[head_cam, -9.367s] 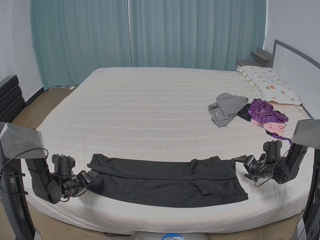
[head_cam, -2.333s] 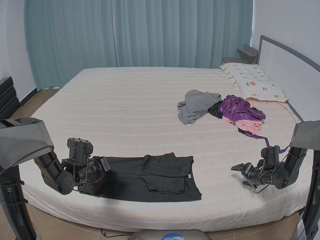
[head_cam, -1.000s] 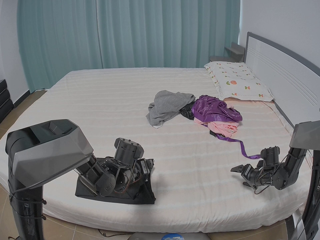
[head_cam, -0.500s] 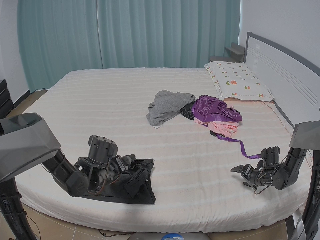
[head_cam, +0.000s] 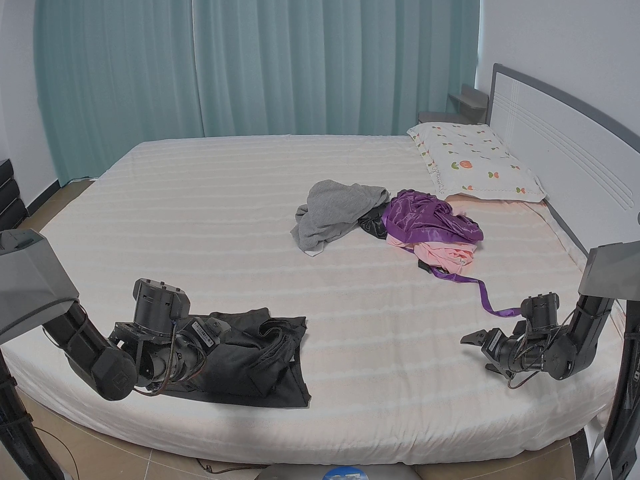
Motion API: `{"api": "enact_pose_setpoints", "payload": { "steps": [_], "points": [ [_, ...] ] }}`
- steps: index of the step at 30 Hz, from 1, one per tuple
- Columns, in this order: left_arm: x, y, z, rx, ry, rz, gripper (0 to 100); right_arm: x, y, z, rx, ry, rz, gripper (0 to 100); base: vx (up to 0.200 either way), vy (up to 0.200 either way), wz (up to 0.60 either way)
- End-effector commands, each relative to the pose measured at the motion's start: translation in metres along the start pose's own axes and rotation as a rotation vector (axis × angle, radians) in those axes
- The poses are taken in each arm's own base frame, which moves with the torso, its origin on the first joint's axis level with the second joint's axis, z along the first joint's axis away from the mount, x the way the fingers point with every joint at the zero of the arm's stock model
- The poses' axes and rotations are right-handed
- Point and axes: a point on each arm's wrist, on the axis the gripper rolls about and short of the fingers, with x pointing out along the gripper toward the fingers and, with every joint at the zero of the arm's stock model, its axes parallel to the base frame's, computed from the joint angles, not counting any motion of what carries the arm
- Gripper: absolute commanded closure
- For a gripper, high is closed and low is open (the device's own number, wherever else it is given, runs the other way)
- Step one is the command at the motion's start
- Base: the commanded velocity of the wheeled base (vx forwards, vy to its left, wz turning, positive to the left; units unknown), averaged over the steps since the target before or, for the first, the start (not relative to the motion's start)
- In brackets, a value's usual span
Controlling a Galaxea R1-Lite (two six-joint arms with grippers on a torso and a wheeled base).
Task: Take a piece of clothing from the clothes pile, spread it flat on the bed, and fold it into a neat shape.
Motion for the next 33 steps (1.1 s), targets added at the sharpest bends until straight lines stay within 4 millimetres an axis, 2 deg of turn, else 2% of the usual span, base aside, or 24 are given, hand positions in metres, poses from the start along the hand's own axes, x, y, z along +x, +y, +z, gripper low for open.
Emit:
{"api": "enact_pose_setpoints", "payload": {
  "steps": [1, 5, 8, 13, 22, 32, 33],
  "points": [
    [-0.002, 0.002, 0.000, -0.021, 0.011, -0.010, 0, 0.000, 0.000, 0.000, 0.000, 0.000, -0.001, 0, 0.000, 0.200, 0.00],
    [0.001, 0.007, 0.003, -0.063, 0.062, -0.024, 0, -0.001, -0.001, -0.001, 0.000, 0.003, -0.003, 0, 0.000, 0.200, 0.00],
    [0.002, 0.019, 0.009, -0.093, 0.123, -0.035, 0, -0.001, -0.001, -0.001, -0.002, 0.004, -0.003, 0, 0.000, 0.200, 0.00],
    [-0.002, 0.034, 0.002, -0.098, 0.193, -0.044, 0, -0.001, -0.001, -0.001, -0.003, 0.002, -0.002, 0, 0.000, 0.200, 0.00],
    [0.006, 0.042, -0.009, -0.088, 0.184, -0.078, 0, -0.004, 0.000, 0.003, 0.008, -0.004, 0.010, 0, 0.000, 0.200, 0.00],
    [0.007, 0.043, -0.010, -0.088, 0.190, -0.075, 0, -0.004, 0.003, 0.001, 0.003, 0.000, 0.018, 0, 0.000, 0.200, 0.00],
    [0.008, 0.043, -0.010, -0.088, 0.192, -0.072, 0, -0.007, 0.011, -0.003, -0.019, -0.001, 0.033, 0, 0.000, 0.200, 0.00]
  ]
}}
